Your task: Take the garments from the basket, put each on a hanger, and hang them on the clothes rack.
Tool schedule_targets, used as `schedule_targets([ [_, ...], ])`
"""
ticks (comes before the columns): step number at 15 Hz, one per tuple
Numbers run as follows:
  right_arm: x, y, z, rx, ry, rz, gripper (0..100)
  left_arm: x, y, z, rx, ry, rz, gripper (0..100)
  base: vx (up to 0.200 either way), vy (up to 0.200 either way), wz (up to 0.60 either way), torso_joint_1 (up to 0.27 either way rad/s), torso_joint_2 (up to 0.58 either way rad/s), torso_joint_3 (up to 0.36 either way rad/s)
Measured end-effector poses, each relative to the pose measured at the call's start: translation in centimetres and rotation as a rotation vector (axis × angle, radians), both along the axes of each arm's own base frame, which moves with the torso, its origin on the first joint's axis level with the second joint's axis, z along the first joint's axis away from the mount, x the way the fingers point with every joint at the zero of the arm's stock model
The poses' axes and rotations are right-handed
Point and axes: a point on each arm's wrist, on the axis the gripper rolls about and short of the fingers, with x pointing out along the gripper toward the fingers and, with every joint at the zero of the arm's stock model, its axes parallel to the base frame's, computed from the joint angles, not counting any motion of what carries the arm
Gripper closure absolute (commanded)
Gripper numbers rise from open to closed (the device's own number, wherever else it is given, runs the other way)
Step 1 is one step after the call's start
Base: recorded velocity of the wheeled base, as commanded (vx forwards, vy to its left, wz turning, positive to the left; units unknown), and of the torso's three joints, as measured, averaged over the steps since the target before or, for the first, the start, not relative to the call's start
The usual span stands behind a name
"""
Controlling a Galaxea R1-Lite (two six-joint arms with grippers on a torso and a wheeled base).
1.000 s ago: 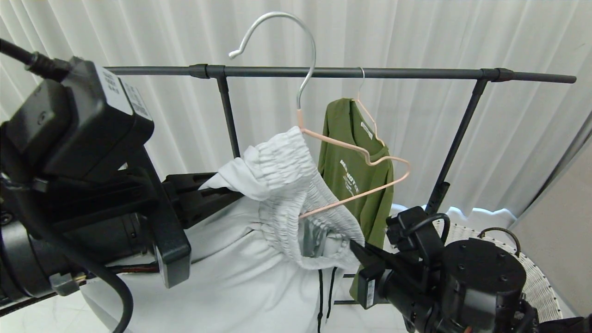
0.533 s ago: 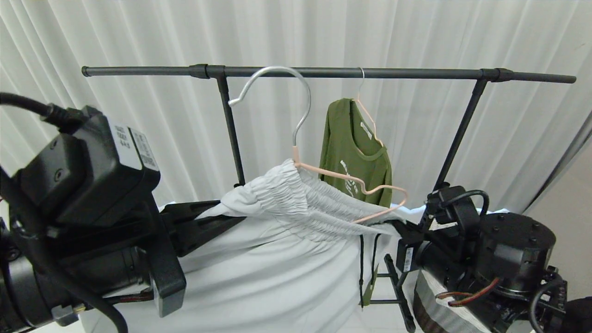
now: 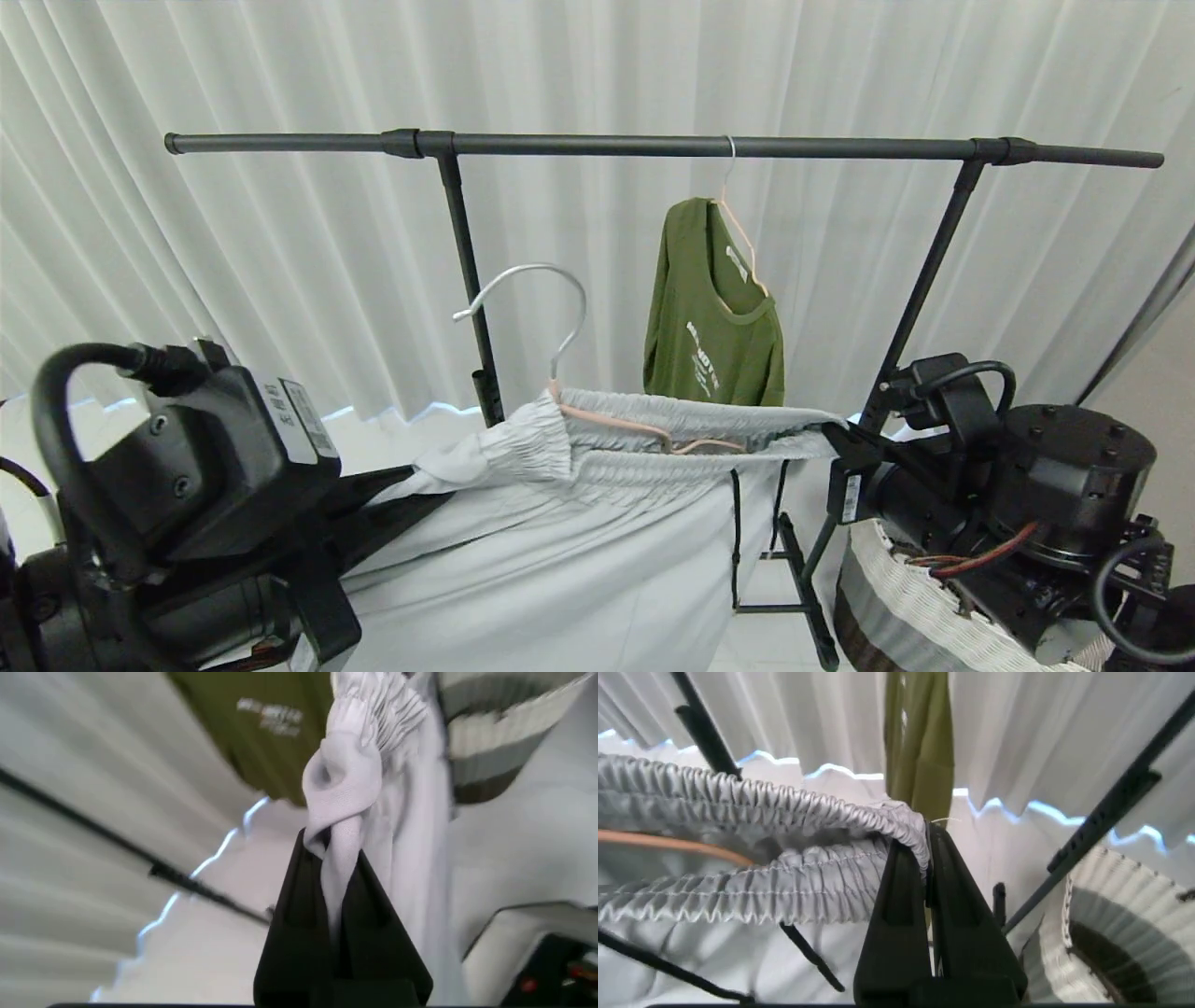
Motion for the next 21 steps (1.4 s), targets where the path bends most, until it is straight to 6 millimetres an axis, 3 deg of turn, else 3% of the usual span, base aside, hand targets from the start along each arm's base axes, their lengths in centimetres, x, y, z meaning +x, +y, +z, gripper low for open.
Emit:
schedule_targets([
  [4, -1.8, 0.7, 1.3, -0.070, -0.072, 0.141, 100, 0.6, -0.2, -0.5, 0.039, -0.004, 0.113, 100, 0.000, 0.000, 0.00, 0.000, 0.00, 0.000],
  [9, -7.1, 3.6, 1.0, -0.133, -0.102, 0.388, 100, 1.9, -1.3, 0.5, -0.099, -0.076, 0.193, 100, 0.000, 0.000, 0.00, 0.000, 0.00, 0.000],
  [10, -7.9, 3.9, 0.9, -0.139, -0.103, 0.421, 0, 2.0, -1.5, 0.4, -0.097, -0.071, 0.186, 100, 0.000, 0.000, 0.00, 0.000, 0.00, 0.000],
  [15, -8.8, 3.8, 0.4, -0.176, -0.105, 0.458, 0, 1.6, -2.1, 0.2, -0.116, -0.044, 0.081, 100, 0.000, 0.000, 0.00, 0.000, 0.00, 0.000],
  [21, -7.7, -0.2, -0.1, -0.276, -0.028, 0.476, 0, 0.0, -1.4, -0.9, -0.136, 0.017, -0.169, 100, 0.000, 0.000, 0.00, 0.000, 0.00, 0.000],
])
